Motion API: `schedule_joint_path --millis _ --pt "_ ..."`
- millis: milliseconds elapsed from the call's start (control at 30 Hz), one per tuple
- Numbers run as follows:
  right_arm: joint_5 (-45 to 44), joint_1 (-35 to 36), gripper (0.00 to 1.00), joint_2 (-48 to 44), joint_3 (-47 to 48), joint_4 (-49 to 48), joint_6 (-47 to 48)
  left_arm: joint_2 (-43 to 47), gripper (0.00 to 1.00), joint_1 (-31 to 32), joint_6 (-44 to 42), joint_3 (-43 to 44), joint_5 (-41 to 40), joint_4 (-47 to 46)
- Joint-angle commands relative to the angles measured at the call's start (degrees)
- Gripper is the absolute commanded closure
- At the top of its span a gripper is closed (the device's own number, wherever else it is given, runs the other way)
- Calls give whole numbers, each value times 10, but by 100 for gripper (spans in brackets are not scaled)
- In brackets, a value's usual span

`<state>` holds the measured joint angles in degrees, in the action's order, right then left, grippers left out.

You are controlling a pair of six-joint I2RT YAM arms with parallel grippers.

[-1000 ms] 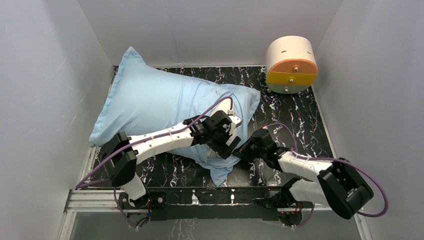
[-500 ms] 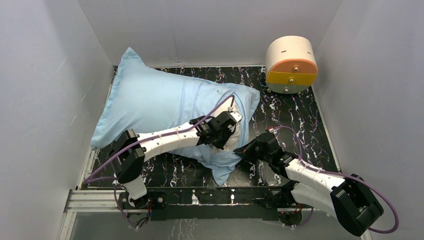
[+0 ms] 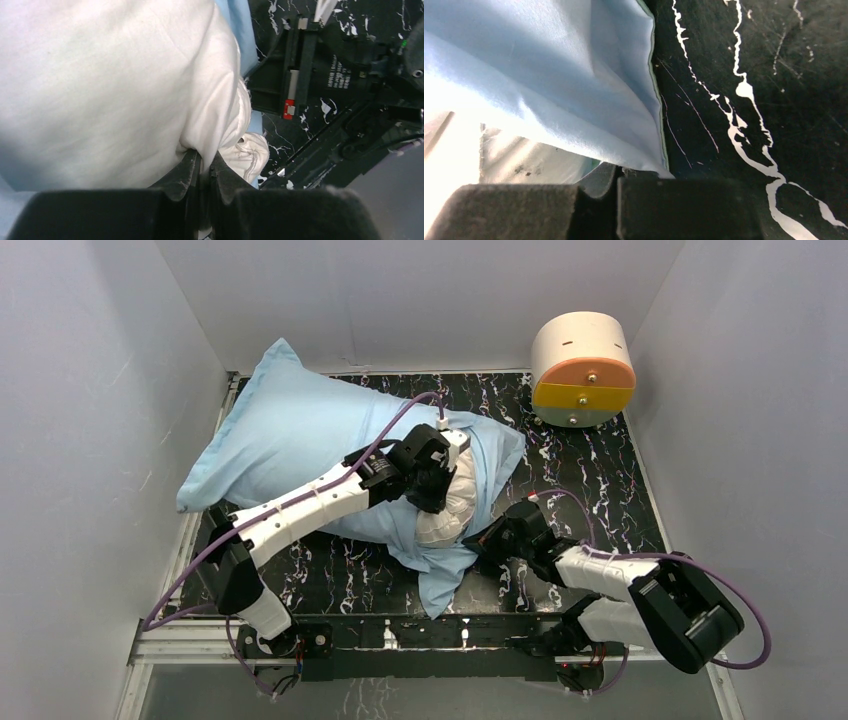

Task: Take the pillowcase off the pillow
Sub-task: Remove the pillow from the pillowcase.

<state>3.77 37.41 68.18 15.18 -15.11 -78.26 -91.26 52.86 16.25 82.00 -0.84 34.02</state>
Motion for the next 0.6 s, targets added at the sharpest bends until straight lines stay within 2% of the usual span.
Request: schedule_joint_path --millis 0,167,267,333,433,567 --pt "26 5 100 29 -7 110 51 64 100 -20 -14 32 58 -49" --pt "13 2 99 -6 53 163 89 113 100 -20 -21 -34 19 -29" --pt "-68 0 98 -66 97 256 105 145 100 -21 -19 -79 -11 -15" --pt "-115 1 88 -123 103 276 123 164 100 -20 -13 -105 -11 -13" --pt "-120 0 60 -191 117 261 183 180 100 -20 -1 -127 -2 -16" --pt "-132 0 45 -202 183 303 237 186 100 -20 6 -136 -3 -22"
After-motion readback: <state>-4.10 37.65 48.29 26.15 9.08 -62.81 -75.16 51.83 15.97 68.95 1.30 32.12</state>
